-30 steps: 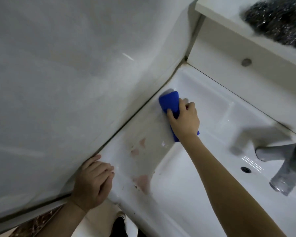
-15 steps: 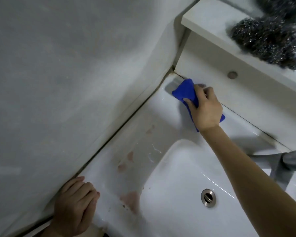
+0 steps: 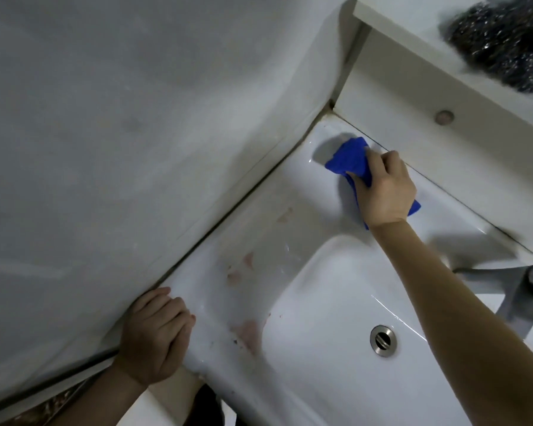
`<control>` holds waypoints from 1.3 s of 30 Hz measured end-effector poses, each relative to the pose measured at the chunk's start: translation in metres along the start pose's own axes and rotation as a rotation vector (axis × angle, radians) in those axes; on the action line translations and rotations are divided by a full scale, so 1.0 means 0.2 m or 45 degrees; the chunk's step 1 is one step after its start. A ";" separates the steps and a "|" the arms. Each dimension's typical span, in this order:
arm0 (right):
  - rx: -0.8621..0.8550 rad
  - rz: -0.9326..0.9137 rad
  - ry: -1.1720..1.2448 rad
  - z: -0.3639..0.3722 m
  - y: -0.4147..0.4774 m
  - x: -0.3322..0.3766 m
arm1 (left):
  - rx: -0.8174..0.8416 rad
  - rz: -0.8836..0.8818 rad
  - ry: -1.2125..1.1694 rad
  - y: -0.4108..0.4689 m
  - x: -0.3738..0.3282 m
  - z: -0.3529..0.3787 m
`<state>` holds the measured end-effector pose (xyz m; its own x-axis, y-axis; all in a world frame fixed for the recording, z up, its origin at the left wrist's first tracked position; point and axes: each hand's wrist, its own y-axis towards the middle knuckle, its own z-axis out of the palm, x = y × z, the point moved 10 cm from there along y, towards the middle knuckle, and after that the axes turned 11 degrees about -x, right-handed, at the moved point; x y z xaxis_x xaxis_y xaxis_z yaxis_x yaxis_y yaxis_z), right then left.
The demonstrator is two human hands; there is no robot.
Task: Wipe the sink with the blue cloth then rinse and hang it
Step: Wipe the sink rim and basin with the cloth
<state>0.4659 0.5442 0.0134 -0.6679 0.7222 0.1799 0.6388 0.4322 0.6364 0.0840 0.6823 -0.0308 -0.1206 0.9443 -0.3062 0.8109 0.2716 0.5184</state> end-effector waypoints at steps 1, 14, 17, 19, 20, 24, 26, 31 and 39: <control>0.019 -0.067 -0.020 0.05 0.00 0.06 | -0.003 -0.004 0.000 0.00 0.00 0.00; 0.604 0.083 0.116 0.16 -0.29 0.13 | -0.027 0.038 0.012 0.00 -0.01 -0.01; 0.494 0.133 0.071 0.17 -0.20 0.11 | -0.034 0.037 0.018 0.00 -0.01 -0.01; 0.491 0.294 0.148 0.25 -0.20 0.23 | -0.031 0.036 0.016 0.00 -0.01 -0.01; 0.497 0.388 0.181 0.27 -0.23 0.29 | -0.031 0.032 0.016 0.01 -0.01 -0.01; 0.588 0.229 0.296 0.19 -0.42 0.45 | -0.016 0.030 0.022 0.01 -0.02 -0.02; 0.636 0.114 0.294 0.15 -0.45 0.38 | -0.019 0.031 0.034 0.01 -0.01 -0.01; 0.531 0.334 0.122 0.20 -0.28 0.18 | -0.040 0.031 0.052 0.01 -0.01 -0.01; 0.676 0.006 0.438 0.04 -0.66 0.69 | -0.019 0.025 0.066 -0.01 0.00 -0.01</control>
<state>0.2924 0.5917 -0.0521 -0.6929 0.5479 0.4688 0.6853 0.7025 0.1919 0.0818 0.6825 -0.0305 -0.1346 0.9578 -0.2540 0.8047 0.2553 0.5360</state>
